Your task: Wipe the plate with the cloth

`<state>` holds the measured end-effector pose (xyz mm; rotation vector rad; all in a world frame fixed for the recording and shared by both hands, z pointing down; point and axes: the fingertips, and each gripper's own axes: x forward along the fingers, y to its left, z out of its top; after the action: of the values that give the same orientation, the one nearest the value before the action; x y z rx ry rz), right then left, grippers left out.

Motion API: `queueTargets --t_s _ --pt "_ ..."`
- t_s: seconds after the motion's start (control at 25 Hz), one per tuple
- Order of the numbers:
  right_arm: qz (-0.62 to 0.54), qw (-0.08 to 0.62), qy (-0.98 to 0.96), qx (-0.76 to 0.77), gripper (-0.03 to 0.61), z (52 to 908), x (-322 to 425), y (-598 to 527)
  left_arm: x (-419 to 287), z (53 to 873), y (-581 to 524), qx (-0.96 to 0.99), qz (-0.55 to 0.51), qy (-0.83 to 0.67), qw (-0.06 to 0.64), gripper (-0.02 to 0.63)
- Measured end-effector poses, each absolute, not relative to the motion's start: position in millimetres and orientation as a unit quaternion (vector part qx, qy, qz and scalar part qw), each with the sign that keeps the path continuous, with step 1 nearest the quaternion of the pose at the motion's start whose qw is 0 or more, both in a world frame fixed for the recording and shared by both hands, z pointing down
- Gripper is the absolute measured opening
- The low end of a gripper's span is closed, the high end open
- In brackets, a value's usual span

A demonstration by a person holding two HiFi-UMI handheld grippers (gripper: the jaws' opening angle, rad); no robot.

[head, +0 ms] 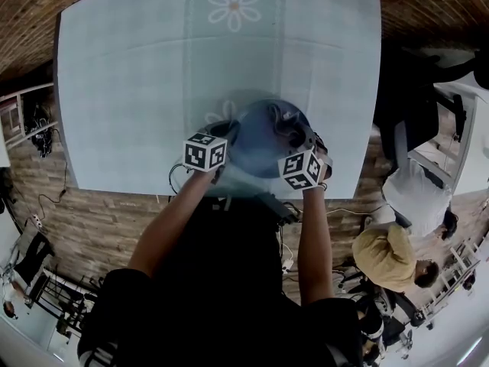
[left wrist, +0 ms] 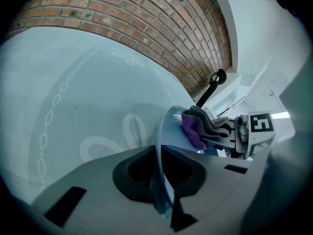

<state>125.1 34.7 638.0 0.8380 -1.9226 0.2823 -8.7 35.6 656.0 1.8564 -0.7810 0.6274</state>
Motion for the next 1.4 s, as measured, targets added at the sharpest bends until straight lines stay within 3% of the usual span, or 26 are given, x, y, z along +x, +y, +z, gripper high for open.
queueTargets --t_s 0.64,1.4 --pt "0.151 0.538 -0.797 0.230 0.060 642 84 161 -8 657 35 0.766 0.257 -0.315 0.499 0.054" --pt "0.105 0.569 -0.788 0.211 0.060 645 136 120 -7 654 37 0.773 0.270 -0.303 0.489 0.054"
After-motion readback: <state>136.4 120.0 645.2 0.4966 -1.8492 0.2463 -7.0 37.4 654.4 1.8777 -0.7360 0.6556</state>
